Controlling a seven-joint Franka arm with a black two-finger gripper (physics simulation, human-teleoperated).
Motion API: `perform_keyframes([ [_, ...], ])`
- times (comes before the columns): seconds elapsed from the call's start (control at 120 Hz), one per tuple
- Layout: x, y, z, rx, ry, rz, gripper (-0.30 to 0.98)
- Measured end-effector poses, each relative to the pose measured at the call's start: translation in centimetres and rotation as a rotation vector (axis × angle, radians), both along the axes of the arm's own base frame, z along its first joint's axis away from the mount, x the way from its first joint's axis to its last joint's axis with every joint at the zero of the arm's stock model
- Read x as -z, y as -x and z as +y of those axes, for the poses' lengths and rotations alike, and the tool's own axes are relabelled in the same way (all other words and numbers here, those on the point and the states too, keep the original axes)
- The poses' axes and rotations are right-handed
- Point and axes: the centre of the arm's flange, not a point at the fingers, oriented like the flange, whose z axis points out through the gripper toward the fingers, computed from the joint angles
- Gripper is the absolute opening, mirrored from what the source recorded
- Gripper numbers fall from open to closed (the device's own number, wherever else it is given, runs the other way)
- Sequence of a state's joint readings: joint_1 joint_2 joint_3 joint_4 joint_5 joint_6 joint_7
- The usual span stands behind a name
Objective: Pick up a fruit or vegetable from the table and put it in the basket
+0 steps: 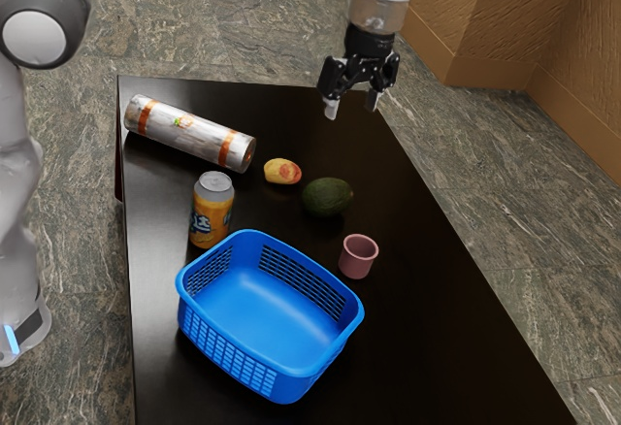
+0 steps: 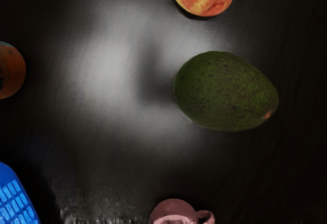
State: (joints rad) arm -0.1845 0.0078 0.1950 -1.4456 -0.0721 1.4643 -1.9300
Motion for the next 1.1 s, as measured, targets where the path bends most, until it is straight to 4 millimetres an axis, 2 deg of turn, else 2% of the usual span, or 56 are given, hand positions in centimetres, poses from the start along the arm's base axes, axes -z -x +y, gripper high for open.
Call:
perform_keyframes([
  [0.133,-0.1,0.2,-3.9,-0.016,0.006,0.005,0.69],
  [0.242,-1.8,-0.1,-6.6,0.145,-0.003,-0.049,0.69],
  [0.3,-1.8,-0.1,-7.0,0.253,-0.032,-0.055,0.69],
  [0.392,-1.8,0.0,-5.5,0.464,-0.080,-0.054,0.69],
  [0.458,-2.1,0.1,-3.4,0.609,-0.097,-0.059,0.69],
  [0.592,-1.2,-0.6,1.4,0.828,-0.120,-0.036,0.69],
  [0.617,-0.6,-0.9,2.2,0.863,-0.120,-0.026,0.69],
  [0.65,1.8,-0.4,3.2,0.915,-0.096,0.011,0.68],
  [0.7,4.7,1.9,4.5,1.000,-0.052,0.035,0.67],
  [0.75,5.6,3.7,5.3,1.089,-0.034,0.012,0.67],
  [0.883,6.2,3.9,3.4,1.370,-0.056,-0.061,0.68],
  [0.933,7.5,3.7,3.1,1.456,-0.057,-0.070,0.68],
  [1.033,10.8,1.6,0.6,1.643,-0.068,-0.076,0.69],
  [1.1,12.7,1.7,0.5,1.725,-0.056,-0.098,0.68],
])
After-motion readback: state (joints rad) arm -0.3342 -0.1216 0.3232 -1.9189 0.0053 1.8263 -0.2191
